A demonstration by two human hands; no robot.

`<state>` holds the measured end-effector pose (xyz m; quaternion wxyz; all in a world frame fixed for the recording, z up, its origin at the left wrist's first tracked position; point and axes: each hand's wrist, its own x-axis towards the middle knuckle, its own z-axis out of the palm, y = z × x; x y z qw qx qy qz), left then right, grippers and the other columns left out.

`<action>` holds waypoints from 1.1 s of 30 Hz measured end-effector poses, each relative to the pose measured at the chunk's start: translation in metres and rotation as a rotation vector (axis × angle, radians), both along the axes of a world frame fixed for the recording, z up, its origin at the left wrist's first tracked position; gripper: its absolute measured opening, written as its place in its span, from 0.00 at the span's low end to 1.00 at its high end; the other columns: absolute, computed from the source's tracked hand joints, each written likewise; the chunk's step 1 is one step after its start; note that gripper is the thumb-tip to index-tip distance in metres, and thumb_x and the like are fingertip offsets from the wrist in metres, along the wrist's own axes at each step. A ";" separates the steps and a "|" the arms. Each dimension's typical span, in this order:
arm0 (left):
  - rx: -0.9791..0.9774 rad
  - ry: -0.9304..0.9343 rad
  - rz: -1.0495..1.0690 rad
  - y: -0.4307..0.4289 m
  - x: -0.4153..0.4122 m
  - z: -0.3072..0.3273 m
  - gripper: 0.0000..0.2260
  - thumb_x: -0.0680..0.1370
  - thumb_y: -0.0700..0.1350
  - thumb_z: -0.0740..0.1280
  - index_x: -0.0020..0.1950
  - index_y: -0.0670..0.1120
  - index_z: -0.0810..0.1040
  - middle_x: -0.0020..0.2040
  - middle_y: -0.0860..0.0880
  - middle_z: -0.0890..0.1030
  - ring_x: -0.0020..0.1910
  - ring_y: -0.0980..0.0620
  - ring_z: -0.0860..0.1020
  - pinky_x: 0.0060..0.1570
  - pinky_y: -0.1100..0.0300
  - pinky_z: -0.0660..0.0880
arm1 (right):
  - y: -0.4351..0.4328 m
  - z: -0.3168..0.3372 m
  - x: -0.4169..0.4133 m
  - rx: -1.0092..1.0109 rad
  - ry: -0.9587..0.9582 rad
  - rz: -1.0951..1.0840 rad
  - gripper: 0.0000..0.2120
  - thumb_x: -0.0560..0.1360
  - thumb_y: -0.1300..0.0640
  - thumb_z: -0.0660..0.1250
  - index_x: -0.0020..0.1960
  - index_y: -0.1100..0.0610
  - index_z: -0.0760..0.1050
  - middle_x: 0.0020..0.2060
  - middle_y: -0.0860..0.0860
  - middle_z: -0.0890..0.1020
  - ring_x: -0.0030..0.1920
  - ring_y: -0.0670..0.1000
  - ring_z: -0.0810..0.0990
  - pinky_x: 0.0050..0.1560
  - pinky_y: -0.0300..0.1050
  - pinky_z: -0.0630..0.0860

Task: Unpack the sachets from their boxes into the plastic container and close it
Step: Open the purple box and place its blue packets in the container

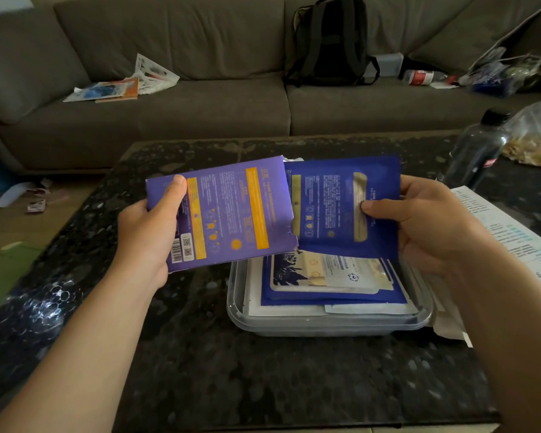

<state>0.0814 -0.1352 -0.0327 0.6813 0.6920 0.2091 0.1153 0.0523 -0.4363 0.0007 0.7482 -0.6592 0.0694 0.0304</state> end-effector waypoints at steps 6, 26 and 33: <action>-0.013 0.004 0.075 0.005 0.003 -0.001 0.13 0.79 0.61 0.72 0.49 0.52 0.83 0.43 0.52 0.88 0.36 0.54 0.87 0.43 0.53 0.83 | -0.007 -0.001 0.001 -0.018 -0.042 -0.028 0.12 0.75 0.75 0.63 0.51 0.62 0.80 0.43 0.56 0.88 0.44 0.55 0.88 0.36 0.45 0.83; -0.093 -0.022 0.249 0.020 0.008 -0.004 0.13 0.78 0.60 0.73 0.51 0.52 0.80 0.44 0.54 0.86 0.31 0.58 0.85 0.35 0.59 0.79 | -0.024 -0.012 -0.007 -0.578 -0.316 0.180 0.10 0.75 0.70 0.67 0.42 0.56 0.80 0.46 0.47 0.88 0.53 0.46 0.85 0.50 0.40 0.83; -0.106 -0.033 0.290 0.025 0.009 -0.004 0.13 0.78 0.61 0.73 0.50 0.53 0.78 0.47 0.53 0.87 0.33 0.57 0.86 0.34 0.60 0.81 | -0.031 -0.016 -0.005 -0.650 -0.311 0.237 0.12 0.74 0.73 0.69 0.40 0.58 0.81 0.46 0.45 0.88 0.54 0.44 0.85 0.52 0.44 0.83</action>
